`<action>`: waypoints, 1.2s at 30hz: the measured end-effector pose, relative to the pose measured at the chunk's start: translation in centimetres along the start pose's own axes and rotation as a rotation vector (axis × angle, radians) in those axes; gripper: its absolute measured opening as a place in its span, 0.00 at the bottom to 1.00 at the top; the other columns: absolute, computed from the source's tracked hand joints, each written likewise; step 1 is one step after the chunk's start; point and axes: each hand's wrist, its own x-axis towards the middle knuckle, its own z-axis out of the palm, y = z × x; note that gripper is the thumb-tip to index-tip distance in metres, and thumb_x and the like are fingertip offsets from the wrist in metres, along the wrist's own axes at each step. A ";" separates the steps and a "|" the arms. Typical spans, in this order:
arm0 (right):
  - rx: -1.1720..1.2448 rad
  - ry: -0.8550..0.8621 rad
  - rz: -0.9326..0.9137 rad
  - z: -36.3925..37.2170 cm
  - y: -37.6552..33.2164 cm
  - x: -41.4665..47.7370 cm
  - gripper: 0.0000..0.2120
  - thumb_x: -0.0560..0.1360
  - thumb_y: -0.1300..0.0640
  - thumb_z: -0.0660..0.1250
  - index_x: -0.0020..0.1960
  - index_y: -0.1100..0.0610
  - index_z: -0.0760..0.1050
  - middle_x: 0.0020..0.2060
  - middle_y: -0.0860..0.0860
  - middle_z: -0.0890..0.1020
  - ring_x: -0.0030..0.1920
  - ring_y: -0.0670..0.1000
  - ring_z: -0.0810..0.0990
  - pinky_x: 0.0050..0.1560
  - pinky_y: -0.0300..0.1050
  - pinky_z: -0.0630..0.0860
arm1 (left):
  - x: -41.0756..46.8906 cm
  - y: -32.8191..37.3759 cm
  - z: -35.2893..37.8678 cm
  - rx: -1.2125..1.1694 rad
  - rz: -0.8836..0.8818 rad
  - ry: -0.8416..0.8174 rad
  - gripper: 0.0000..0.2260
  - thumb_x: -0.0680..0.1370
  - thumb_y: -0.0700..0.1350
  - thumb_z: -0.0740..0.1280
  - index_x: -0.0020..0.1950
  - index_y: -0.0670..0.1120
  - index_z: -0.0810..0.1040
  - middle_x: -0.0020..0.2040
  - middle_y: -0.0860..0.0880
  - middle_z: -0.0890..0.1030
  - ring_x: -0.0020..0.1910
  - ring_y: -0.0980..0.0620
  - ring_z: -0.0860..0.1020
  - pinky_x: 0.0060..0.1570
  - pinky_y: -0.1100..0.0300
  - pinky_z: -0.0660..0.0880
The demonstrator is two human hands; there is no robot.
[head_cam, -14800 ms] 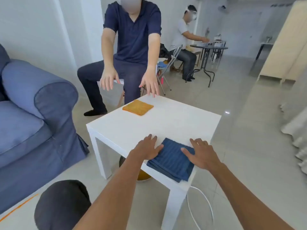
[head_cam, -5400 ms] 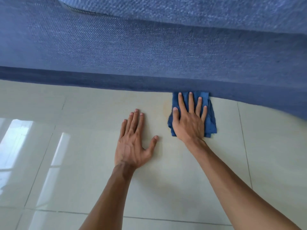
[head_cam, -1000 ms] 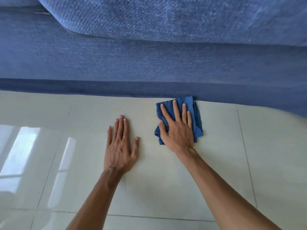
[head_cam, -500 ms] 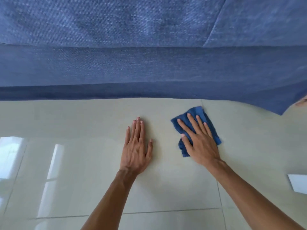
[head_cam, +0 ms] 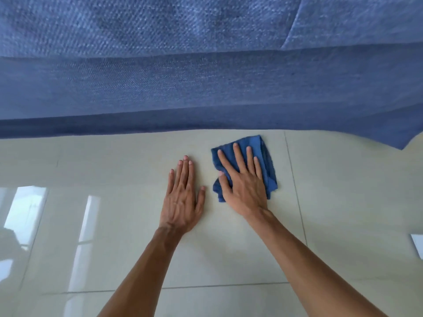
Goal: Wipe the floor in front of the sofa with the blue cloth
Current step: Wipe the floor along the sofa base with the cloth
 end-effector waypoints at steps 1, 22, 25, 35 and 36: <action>-0.020 -0.033 -0.132 -0.3 1.7 -2.4 0.27 0.83 0.44 0.50 0.82 0.42 0.53 0.83 0.49 0.51 0.83 0.55 0.46 0.81 0.56 0.49 | -0.1 0.0 -0.1 -0.016 -0.005 -0.003 0.30 0.84 0.52 0.50 0.81 0.40 0.45 0.82 0.44 0.43 0.81 0.50 0.40 0.79 0.54 0.37; -0.064 -0.075 -0.252 -0.1 0.7 -0.1 0.30 0.80 0.45 0.51 0.81 0.41 0.54 0.83 0.50 0.52 0.82 0.57 0.48 0.81 0.59 0.47 | -0.9 -3.7 -1.5 0.000 -0.055 0.008 0.31 0.83 0.55 0.46 0.81 0.40 0.44 0.82 0.44 0.43 0.80 0.50 0.40 0.78 0.56 0.36; -0.010 -0.012 0.078 -0.2 -1.3 3.9 0.31 0.78 0.43 0.48 0.81 0.40 0.54 0.83 0.50 0.52 0.82 0.59 0.49 0.81 0.60 0.45 | -1.1 -4.0 -1.4 -0.013 -0.085 0.022 0.31 0.83 0.55 0.46 0.81 0.41 0.43 0.82 0.45 0.42 0.80 0.50 0.40 0.78 0.55 0.35; 0.000 -0.026 0.023 0.3 -2.7 4.4 0.31 0.77 0.45 0.50 0.81 0.41 0.56 0.82 0.51 0.53 0.82 0.59 0.49 0.80 0.62 0.49 | -2.2 -6.0 -2.1 -0.055 -0.163 0.062 0.31 0.83 0.55 0.47 0.81 0.41 0.44 0.82 0.45 0.43 0.81 0.50 0.41 0.79 0.53 0.39; 0.011 -0.010 0.122 0.7 -5.1 5.2 0.32 0.77 0.44 0.49 0.81 0.41 0.56 0.82 0.52 0.53 0.82 0.61 0.49 0.80 0.63 0.47 | -2.1 -5.9 -2.0 -0.052 -0.155 0.064 0.31 0.83 0.54 0.48 0.81 0.41 0.44 0.82 0.45 0.43 0.81 0.50 0.41 0.79 0.53 0.40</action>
